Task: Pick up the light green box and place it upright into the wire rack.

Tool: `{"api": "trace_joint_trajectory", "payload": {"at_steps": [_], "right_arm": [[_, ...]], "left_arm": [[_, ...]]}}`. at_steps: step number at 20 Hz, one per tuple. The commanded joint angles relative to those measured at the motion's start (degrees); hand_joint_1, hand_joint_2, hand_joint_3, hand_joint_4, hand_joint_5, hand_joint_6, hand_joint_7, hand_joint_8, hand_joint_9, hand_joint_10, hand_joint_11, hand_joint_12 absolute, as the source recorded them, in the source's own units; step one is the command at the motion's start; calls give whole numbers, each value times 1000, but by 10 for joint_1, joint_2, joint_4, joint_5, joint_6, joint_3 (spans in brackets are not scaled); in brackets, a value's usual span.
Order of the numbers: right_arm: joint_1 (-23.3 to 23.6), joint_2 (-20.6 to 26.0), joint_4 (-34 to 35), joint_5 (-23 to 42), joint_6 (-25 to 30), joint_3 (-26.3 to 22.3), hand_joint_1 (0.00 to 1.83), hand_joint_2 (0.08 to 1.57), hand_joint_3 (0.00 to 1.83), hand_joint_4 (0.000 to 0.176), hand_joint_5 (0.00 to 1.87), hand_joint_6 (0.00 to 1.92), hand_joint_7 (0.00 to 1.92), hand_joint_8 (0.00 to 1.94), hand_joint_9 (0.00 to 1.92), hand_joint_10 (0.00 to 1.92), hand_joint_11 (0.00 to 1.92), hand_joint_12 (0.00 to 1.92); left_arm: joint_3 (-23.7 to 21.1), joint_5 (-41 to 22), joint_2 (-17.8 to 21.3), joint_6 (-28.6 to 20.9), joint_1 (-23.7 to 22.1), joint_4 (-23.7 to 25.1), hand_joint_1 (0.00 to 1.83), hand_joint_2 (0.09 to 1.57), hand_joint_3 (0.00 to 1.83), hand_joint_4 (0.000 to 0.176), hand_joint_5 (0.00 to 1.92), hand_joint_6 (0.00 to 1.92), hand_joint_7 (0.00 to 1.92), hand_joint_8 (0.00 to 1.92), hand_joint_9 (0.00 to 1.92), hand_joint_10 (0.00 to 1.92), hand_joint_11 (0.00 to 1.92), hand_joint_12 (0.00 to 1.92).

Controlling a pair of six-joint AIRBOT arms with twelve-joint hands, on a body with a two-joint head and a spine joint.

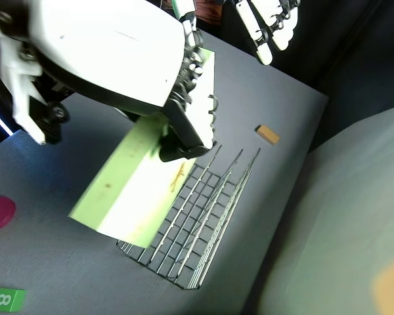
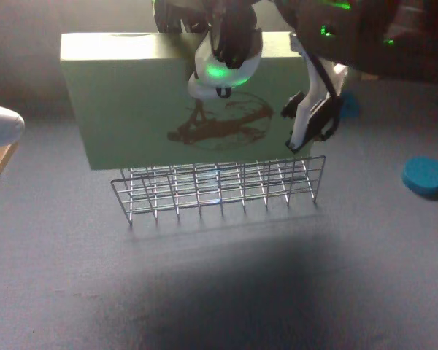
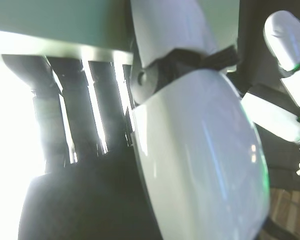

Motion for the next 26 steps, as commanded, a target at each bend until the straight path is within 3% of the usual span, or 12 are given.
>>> {"api": "trace_joint_trajectory", "payload": {"at_steps": [1,26], "right_arm": [[1,-5,-41,31,3,8,1249,1118,0,0,945,886,1027,1132,838,1265,745,1572],[-106,-83,-75,34,-14,100,1240,1127,1,0,920,934,1007,1155,831,1265,735,1579]], "left_arm": [[-1,-17,2,3,-8,45,181,1100,2,77,269,0,241,1,234,2,0,697],[-18,-3,-1,2,-13,29,165,1102,1,77,261,0,240,1,214,0,0,702]]}}
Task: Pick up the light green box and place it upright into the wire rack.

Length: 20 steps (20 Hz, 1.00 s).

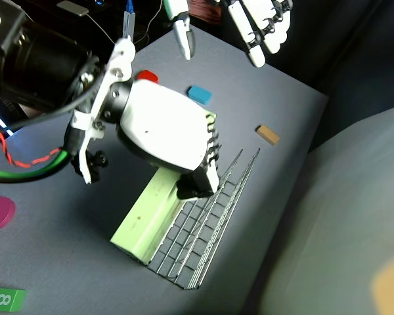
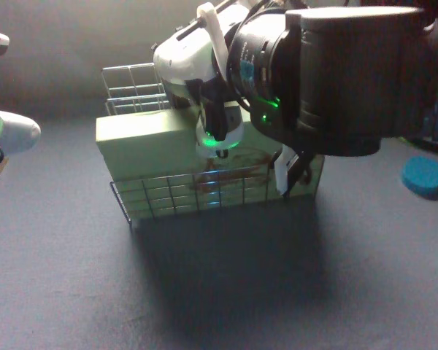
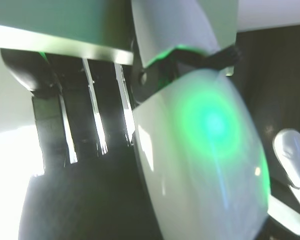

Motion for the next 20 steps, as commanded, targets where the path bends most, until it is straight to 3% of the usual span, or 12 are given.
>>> {"api": "trace_joint_trajectory", "payload": {"at_steps": [1,6,10,13,15,16,17,18,19,20], "right_arm": [[2,-2,-39,16,-4,2,1240,1128,1,0,919,933,1006,1156,830,1265,726,1574],[-3,-4,-39,21,-4,7,1249,1119,0,0,947,880,1023,1144,860,1273,745,1561],[-3,-3,-39,25,-4,7,1246,1129,2,0,904,943,1015,1151,828,1254,741,1553],[-3,-3,-39,25,-4,7,1204,1158,3,0,829,1136,967,1121,786,1130,729,1552],[-3,-3,-38,28,-4,6,1176,1203,3,0,733,1269,888,1230,681,1029,657,1525],[-3,-3,-38,30,-4,6,1073,1149,0,0,660,734,756,774,637,951,577,1510],[-3,-2,-38,31,-4,6,1013,1122,0,0,689,419,761,490,619,855,532,1471],[-3,-2,-38,32,-4,5,957,1120,0,0,701,238,766,310,584,756,465,1457],[-2,0,-38,34,-4,3,864,1114,0,0,632,47,736,81,552,520,359,1407],[-2,1,-38,35,-4,2,864,1114,0,0,632,47,736,81,552,520,359,1407]], "left_arm": [[-3,-15,-1,2,-9,45,165,1103,1,77,259,0,239,1,214,0,0,702],[-5,-12,-17,2,-11,39,166,1104,1,78,256,0,235,0,213,0,0,700],[-11,-4,-30,-3,-6,35,164,1105,1,78,261,8,237,4,221,3,0,719],[-13,-3,-35,-11,-3,35,166,1104,0,78,252,1,229,3,214,3,0,699],[-16,7,-37,-23,-3,38,162,1103,0,78,252,1,238,3,218,3,0,663],[-17,7,-38,-23,-3,38,161,1105,0,77,252,1,234,1,216,1,0,662],[-18,7,-39,-26,-2,38,162,1106,1,78,249,0,227,0,211,0,0,662],[-17,7,-40,-28,-2,38,162,1107,1,78,249,0,225,0,210,0,0,661],[-17,7,-44,-29,0,38,162,1107,1,78,250,1,224,0,212,1,0,661],[-17,6,-46,-30,1,38,162,1107,1,78,250,1,224,0,212,1,0,661]]}}
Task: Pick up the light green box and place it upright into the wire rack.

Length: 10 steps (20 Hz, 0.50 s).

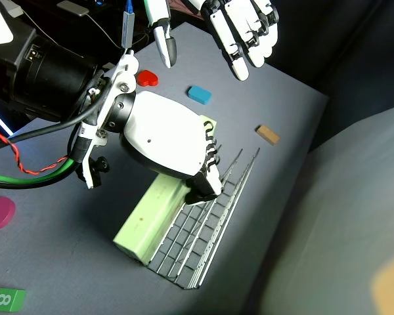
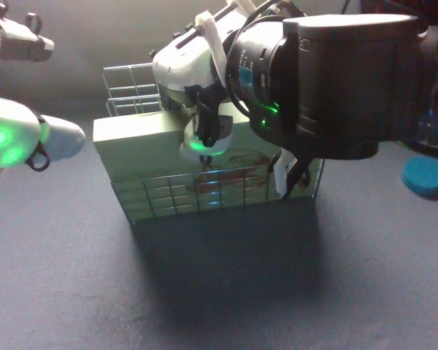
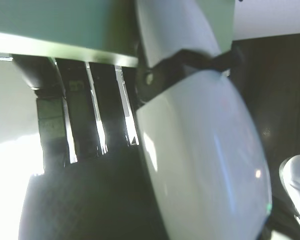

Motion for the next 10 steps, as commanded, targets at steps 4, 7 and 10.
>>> {"api": "trace_joint_trajectory", "payload": {"at_steps": [4,7,10], "right_arm": [[16,11,-36,25,-2,-12,732,1076,0,0,380,0,472,0,445,108,112,1297],[30,26,-36,25,-3,-25,704,1057,0,0,362,0,446,0,403,74,58,1278],[53,65,-37,35,-5,-61,644,1049,0,0,311,1,418,0,354,41,0,1253]], "left_arm": [[-1,-18,-22,-8,5,44,149,1113,3,79,244,1,228,4,226,9,0,666],[-1,-15,-38,-13,8,45,146,1114,3,78,245,1,231,4,230,10,0,669],[-4,-8,-48,-54,15,70,147,1116,2,79,246,1,221,2,228,5,0,735]]}}
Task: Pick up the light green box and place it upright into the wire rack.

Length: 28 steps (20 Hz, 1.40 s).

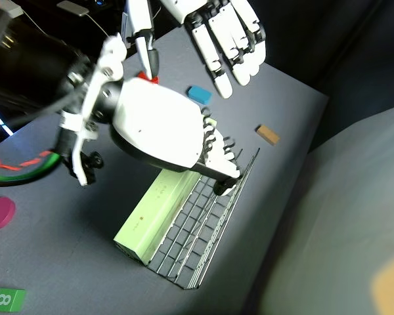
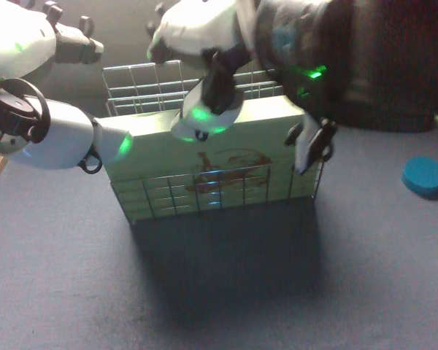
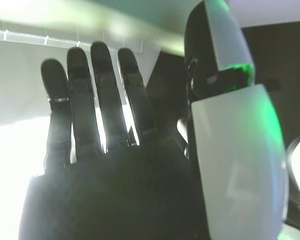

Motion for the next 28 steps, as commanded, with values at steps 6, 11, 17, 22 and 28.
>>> {"api": "trace_joint_trajectory", "payload": {"at_steps": [6,11,17,22,28], "right_arm": [[24,126,-77,62,1,-119,662,1031,0,0,354,15,451,14,394,37,38,1254],[39,254,-76,123,0,-209,597,1044,0,0,442,21,543,19,519,60,165,1272],[46,372,5,180,-37,-267,565,1170,2,0,847,590,1033,349,765,1142,646,1680],[42,403,6,231,-35,-278,694,1261,11,0,1113,1920,1235,1940,1517,1921,1775,1921],[27,404,6,295,-51,-273,658,1464,0,176,1397,1921,1563,1941,1714,1921,1902,1921]], "left_arm": [[-7,-9,-10,-2,0,49,159,1111,0,78,246,1,231,3,226,0,0,739],[-12,-21,-10,-2,3,50,159,1119,2,78,262,6,245,7,241,8,0,718],[-16,-27,-13,-4,1,50,340,1146,0,0,842,80,876,128,791,330,404,1098],[-20,-31,-18,-4,4,50,495,1234,5,0,933,1918,1052,1919,1066,1920,1082,1920],[-17,-45,-22,-4,4,50,641,1354,0,120,1364,1921,1456,1921,1500,1921,1573,1921]]}}
